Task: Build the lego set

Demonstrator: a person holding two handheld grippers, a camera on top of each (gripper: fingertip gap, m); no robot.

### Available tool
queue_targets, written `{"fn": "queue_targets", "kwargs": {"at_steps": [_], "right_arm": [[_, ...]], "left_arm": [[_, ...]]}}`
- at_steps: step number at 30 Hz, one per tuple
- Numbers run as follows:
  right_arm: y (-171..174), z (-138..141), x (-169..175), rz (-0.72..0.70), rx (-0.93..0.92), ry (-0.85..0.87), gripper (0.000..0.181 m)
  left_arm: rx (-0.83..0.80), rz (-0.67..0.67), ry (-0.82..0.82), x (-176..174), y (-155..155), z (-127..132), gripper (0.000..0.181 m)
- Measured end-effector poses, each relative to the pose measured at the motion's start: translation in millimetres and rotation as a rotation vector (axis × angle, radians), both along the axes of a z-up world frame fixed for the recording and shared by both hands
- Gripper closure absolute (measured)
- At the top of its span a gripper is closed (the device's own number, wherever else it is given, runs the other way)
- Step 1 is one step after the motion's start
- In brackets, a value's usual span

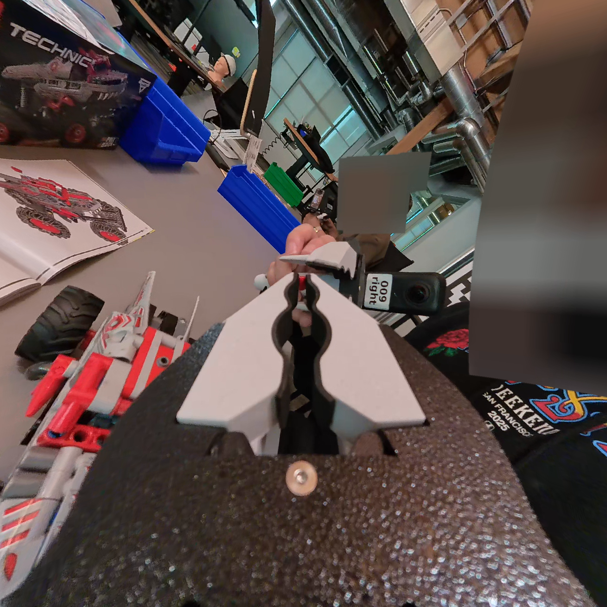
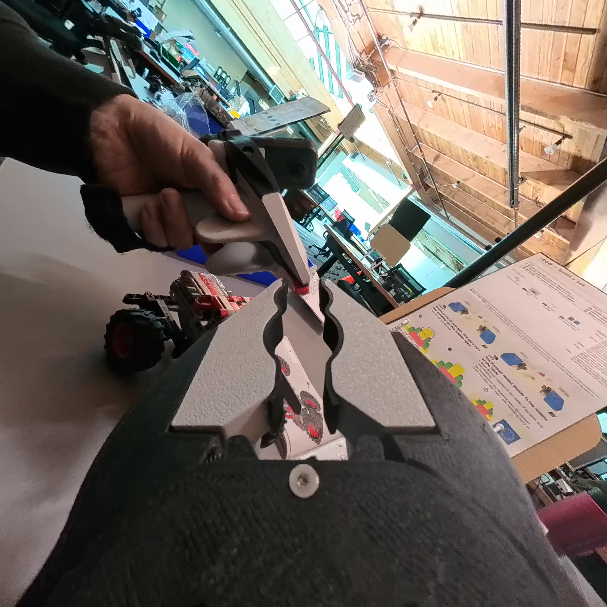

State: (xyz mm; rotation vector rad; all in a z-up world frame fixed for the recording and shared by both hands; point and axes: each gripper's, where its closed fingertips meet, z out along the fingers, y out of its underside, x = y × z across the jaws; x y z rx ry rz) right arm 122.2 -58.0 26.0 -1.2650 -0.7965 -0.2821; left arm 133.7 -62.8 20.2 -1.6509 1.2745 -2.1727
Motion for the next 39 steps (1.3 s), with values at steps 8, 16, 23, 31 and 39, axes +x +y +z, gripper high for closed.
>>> {"fn": "queue_targets", "kwargs": {"at_steps": [8, 16, 23, 31, 39], "right_arm": [[3.7, -4.6, 2.3, -0.016, -0.012, -0.02, 0.174], [7.7, -7.2, 8.8, -0.062, -0.036, 0.042, 0.175], [11.4, -12.6, 19.8, -0.144, -0.052, 0.109, 0.175], [8.4, -14.0, 34.8, -0.149, -0.07, 0.199, 0.175], [6.5, -18.9, 44.9, -0.11, -0.122, 0.341, 0.175]], "left_arm": [[0.005, -0.018, 0.021, 1.6, -1.9, -0.4, 0.181], [0.062, 0.033, 0.016, 6.8, 1.3, -3.7, 0.181], [0.291, 0.117, 0.023, 17.0, 5.5, -9.5, 0.18], [0.388, 0.153, 0.028, 30.0, 3.5, -10.8, 0.179], [0.559, 0.213, 0.04, 31.4, 11.2, -15.3, 0.18]]}}
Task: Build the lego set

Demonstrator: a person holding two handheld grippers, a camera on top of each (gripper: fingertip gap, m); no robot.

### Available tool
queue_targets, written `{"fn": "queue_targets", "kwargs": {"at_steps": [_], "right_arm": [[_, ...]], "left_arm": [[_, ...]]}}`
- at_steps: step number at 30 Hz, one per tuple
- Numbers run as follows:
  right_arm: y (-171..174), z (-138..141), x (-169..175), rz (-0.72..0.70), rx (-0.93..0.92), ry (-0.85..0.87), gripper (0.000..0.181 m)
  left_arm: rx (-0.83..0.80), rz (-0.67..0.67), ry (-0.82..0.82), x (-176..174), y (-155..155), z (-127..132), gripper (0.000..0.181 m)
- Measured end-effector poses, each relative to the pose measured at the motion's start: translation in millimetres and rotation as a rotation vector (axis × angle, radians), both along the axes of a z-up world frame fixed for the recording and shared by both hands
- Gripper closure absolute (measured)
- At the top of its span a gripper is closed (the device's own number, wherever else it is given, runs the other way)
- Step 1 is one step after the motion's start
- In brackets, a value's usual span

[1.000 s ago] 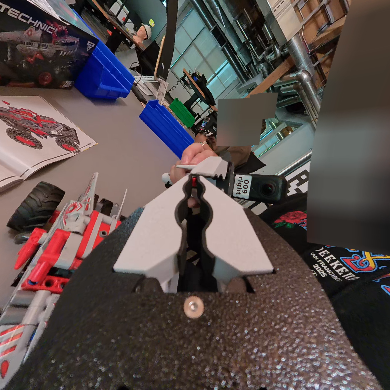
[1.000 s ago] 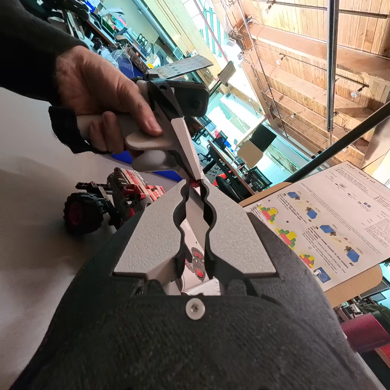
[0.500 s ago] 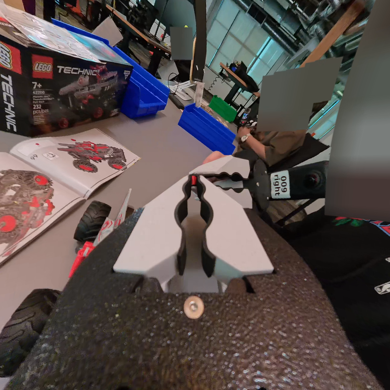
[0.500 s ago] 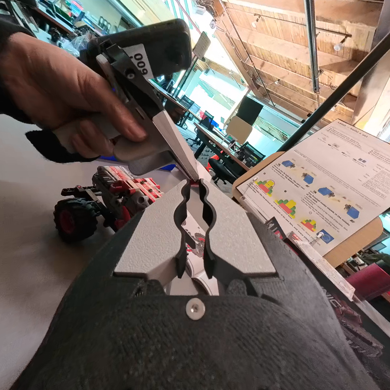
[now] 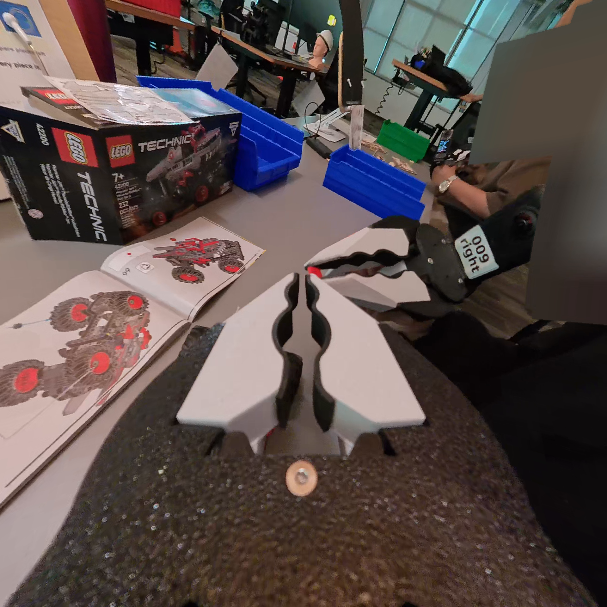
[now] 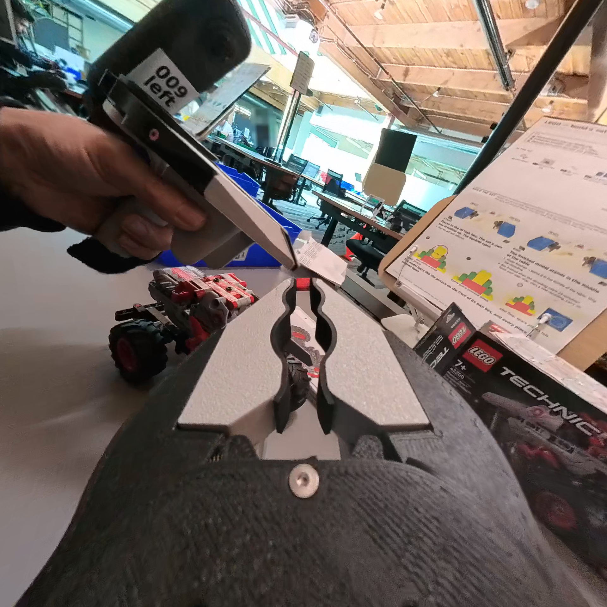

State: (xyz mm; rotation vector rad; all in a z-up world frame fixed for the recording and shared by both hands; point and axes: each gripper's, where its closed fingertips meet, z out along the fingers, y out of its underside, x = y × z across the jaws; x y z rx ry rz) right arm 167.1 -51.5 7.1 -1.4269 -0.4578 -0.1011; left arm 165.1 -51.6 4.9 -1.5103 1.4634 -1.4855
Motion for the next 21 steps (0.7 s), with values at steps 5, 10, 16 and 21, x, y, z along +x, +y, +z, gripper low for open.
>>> {"fn": "queue_targets", "kwargs": {"at_steps": [5, 10, 16, 21], "right_arm": [[0.7, -3.0, -3.6, 0.029, -0.026, 0.022, 0.174], [-2.8, -3.6, -23.1, 0.19, -0.071, 0.135, 0.175], [-13.6, 0.9, -33.6, 0.436, -0.157, 0.44, 0.175], [-19.6, 4.9, -45.3, 0.598, -0.234, 0.624, 0.175]], "left_arm": [[0.067, 0.017, 0.017, -4.1, 4.8, -0.1, 0.177], [0.242, -0.094, 0.052, -13.4, 0.0, -3.0, 0.169], [0.545, -0.3, -0.043, -36.6, -10.2, 6.5, 0.167], [0.859, -0.381, -0.11, -45.7, -13.9, -0.2, 0.166]]}}
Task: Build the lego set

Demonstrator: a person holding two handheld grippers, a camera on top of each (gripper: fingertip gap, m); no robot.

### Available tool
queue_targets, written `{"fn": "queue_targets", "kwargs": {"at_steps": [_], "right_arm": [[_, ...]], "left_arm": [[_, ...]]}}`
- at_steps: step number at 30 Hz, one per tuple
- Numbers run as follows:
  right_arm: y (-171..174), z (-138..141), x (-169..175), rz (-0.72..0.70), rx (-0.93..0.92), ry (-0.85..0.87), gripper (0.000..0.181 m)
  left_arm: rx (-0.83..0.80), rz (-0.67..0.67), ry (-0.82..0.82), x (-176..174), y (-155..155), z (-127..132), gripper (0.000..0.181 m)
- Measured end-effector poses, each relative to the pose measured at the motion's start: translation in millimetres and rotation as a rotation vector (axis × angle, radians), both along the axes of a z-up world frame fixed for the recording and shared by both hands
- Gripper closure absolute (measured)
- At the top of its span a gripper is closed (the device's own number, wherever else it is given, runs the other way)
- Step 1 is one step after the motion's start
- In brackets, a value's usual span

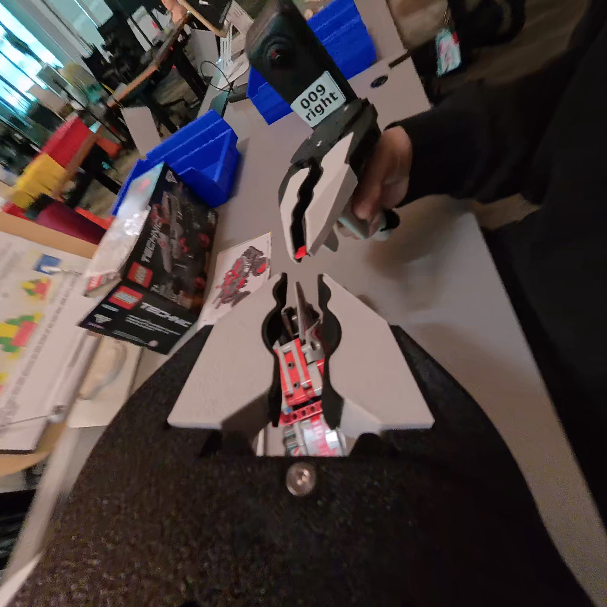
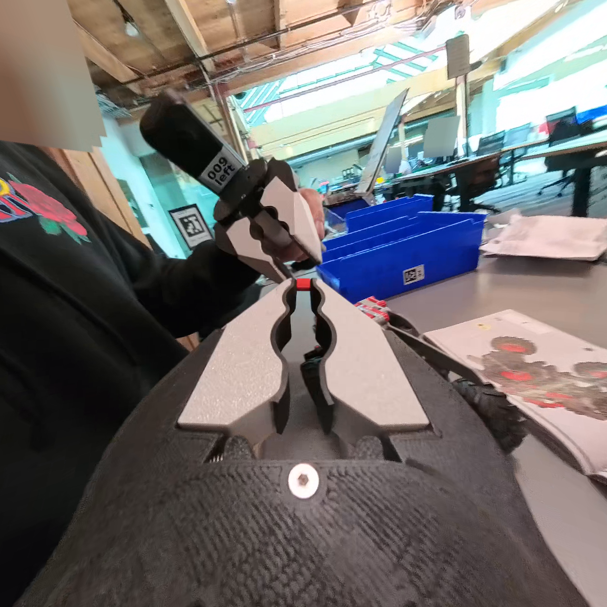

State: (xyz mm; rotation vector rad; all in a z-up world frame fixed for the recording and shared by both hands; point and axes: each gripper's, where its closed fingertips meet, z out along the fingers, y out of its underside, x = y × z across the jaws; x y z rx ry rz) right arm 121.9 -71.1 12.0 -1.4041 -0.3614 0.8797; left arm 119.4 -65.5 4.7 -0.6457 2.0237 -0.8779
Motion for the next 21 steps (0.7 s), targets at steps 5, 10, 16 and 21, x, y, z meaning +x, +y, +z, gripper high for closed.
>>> {"fn": "queue_targets", "kwargs": {"at_steps": [5, 10, 16, 21], "right_arm": [[2.5, -3.9, -4.9, 0.051, -0.079, 0.042, 0.175], [8.7, -18.9, -9.4, 0.008, -0.082, -0.193, 0.175], [25.9, -18.4, -5.3, -0.02, -0.029, -0.545, 0.175], [41.5, -27.8, -15.5, 0.103, -0.023, -0.775, 0.175]], "left_arm": [[0.191, -0.034, -0.117, -5.6, 3.3, 3.5, 0.168], [0.286, -0.03, -0.07, -13.7, 9.9, -11.5, 0.168], [0.221, 0.186, 0.057, -30.0, 58.8, -34.0, 0.169], [-0.012, 0.26, 0.073, -40.3, 62.8, -45.8, 0.174]]}}
